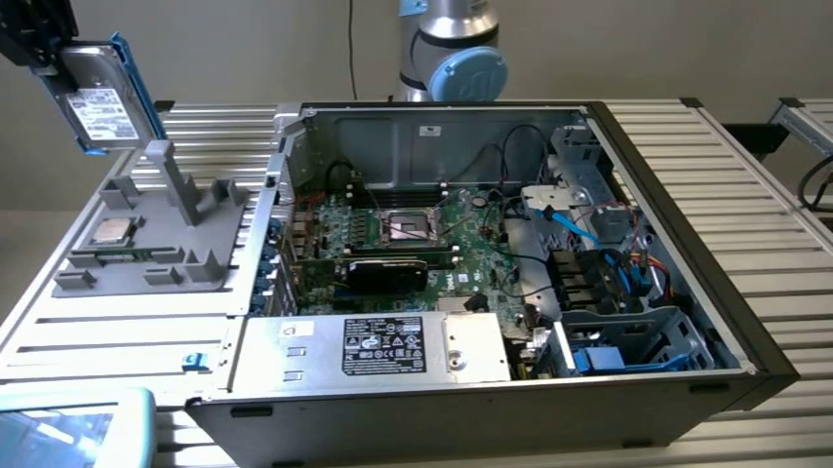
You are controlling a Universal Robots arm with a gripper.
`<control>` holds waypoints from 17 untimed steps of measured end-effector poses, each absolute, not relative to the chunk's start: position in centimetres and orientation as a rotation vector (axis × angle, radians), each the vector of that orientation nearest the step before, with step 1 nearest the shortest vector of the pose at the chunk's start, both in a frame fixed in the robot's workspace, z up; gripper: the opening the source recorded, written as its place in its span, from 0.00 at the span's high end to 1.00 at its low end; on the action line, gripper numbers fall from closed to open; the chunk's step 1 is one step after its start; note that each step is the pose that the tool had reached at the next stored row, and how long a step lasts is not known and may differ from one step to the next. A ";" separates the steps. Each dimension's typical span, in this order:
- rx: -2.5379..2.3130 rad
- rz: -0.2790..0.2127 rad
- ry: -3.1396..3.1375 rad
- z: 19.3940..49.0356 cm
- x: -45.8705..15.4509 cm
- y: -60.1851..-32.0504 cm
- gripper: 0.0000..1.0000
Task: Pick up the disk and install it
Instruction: 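Pick up the disk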
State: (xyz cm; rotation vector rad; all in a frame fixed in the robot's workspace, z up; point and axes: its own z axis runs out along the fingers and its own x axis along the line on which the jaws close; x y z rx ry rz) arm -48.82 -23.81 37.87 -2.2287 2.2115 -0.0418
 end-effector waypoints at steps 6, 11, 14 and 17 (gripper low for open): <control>-2.228 -0.043 2.211 40.6 -48.4 -23.8 0.63; -2.229 -0.042 2.211 42.5 -47.2 -23.8 0.63; -2.228 -0.042 2.211 43.6 -46.4 -23.9 0.63; -2.228 -0.042 2.211 44.7 -45.6 -24.0 0.63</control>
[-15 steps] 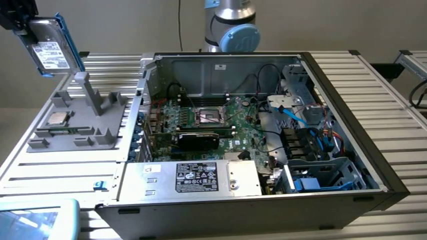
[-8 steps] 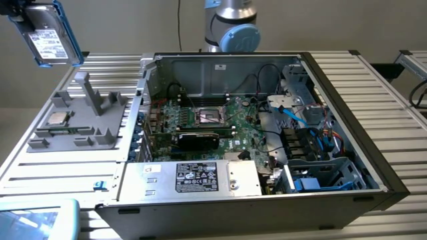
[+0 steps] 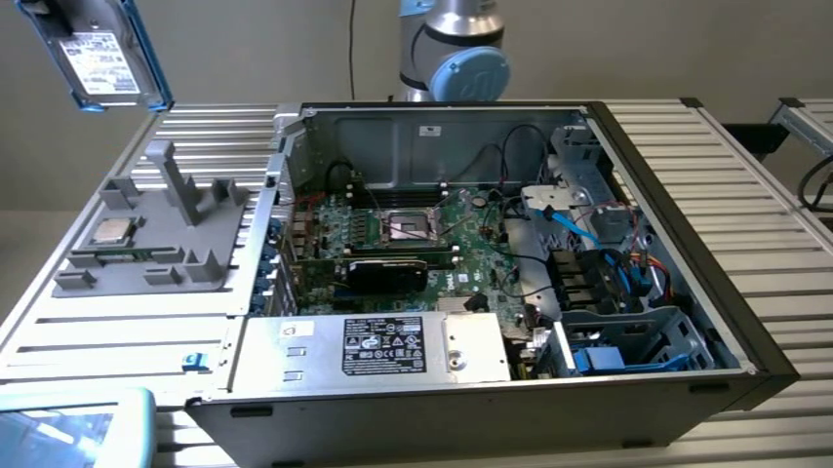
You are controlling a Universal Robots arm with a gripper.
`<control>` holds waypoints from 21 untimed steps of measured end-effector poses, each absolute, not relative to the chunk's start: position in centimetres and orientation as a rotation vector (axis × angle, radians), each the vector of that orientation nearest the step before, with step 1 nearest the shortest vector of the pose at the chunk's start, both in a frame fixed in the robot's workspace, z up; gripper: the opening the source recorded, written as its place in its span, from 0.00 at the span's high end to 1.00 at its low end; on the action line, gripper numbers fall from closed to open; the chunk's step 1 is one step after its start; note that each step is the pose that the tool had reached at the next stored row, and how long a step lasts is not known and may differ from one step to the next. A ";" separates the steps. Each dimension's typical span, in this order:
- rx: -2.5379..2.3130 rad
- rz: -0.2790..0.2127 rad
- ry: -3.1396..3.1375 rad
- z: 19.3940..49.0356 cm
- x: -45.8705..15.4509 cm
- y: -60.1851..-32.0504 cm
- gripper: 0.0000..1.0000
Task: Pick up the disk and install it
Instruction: 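Pick up the disk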
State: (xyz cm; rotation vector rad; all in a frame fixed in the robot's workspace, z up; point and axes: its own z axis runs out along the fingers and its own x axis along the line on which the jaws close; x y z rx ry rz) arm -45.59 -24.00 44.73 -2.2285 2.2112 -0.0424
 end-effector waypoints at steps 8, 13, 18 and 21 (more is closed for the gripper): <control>-2.228 -0.041 2.211 47.1 -43.5 -24.7 0.63; -2.226 -0.037 2.209 48.1 -41.8 -25.4 0.63; -2.224 -0.032 2.207 48.7 -40.3 -26.1 0.63; -2.224 -0.032 2.207 48.7 -39.9 -26.6 0.63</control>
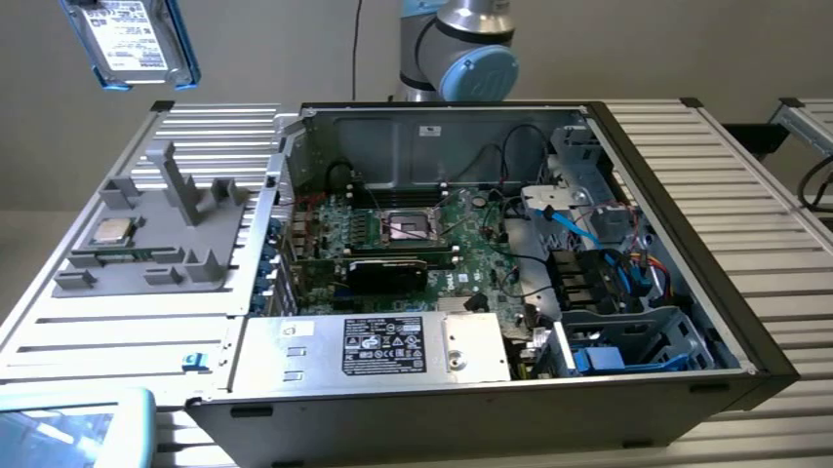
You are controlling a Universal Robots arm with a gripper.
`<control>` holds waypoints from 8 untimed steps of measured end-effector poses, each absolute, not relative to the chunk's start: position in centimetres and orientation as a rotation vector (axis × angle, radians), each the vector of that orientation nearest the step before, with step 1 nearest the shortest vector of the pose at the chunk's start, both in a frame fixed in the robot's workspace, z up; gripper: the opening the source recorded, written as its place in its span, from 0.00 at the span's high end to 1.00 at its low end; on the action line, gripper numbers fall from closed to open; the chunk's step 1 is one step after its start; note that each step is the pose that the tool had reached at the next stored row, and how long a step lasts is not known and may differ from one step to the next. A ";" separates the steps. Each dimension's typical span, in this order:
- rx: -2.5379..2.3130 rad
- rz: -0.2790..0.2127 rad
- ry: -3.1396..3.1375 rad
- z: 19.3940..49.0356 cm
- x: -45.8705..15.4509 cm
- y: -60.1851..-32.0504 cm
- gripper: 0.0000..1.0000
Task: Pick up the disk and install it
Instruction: 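Pick up the disk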
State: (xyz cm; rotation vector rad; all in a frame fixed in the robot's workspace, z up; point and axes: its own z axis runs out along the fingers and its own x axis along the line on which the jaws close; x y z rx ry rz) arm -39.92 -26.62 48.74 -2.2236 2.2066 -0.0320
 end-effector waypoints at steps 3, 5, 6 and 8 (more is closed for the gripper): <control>-2.223 -0.031 2.206 48.8 -39.6 -27.4 0.63; -2.222 -0.028 2.205 48.9 -39.3 -27.9 0.63; -2.221 -0.026 2.204 49.0 -39.1 -28.2 0.63; -2.219 -0.022 2.202 49.2 -38.6 -28.8 0.63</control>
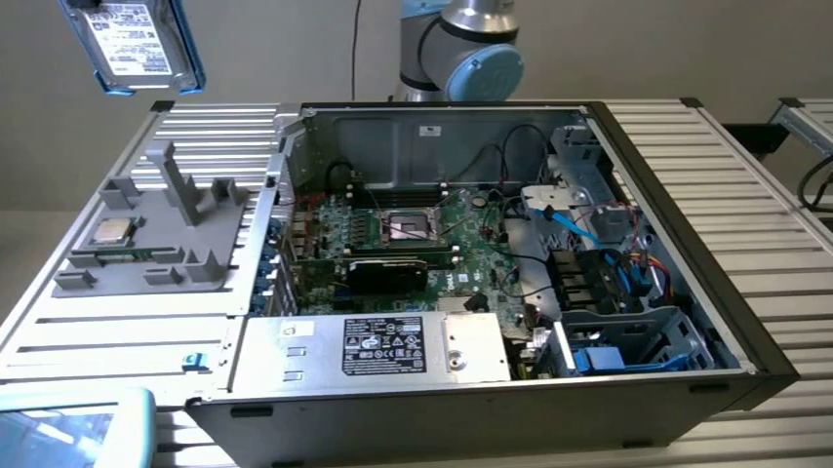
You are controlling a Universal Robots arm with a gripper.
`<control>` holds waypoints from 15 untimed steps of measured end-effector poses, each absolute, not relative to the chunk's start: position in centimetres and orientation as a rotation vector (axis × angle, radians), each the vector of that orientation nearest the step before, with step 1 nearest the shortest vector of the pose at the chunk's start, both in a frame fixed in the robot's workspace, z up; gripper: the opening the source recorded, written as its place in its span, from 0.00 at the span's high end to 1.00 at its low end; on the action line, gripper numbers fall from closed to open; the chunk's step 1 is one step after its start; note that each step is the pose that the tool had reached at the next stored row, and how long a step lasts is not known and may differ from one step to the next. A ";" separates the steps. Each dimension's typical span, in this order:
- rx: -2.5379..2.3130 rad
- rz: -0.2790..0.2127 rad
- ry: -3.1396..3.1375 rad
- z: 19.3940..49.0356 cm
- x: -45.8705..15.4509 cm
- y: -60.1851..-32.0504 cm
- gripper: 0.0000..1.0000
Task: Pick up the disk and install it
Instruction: 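Pick up the disk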
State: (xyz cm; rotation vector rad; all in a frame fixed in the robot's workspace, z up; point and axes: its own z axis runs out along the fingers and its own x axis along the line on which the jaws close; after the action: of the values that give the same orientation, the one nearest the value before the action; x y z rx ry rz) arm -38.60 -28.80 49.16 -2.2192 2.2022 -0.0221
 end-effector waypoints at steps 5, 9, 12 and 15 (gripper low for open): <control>-2.214 -0.012 2.197 49.6 -37.1 -30.0 0.63; -2.211 -0.004 2.195 50.0 -35.7 -30.7 0.63; -2.209 0.000 2.192 50.4 -34.5 -31.3 0.63; -2.207 0.004 2.190 50.6 -33.5 -31.7 0.63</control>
State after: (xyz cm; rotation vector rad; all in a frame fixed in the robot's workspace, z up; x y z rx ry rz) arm -33.53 -31.74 50.59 -2.2066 2.1904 0.0045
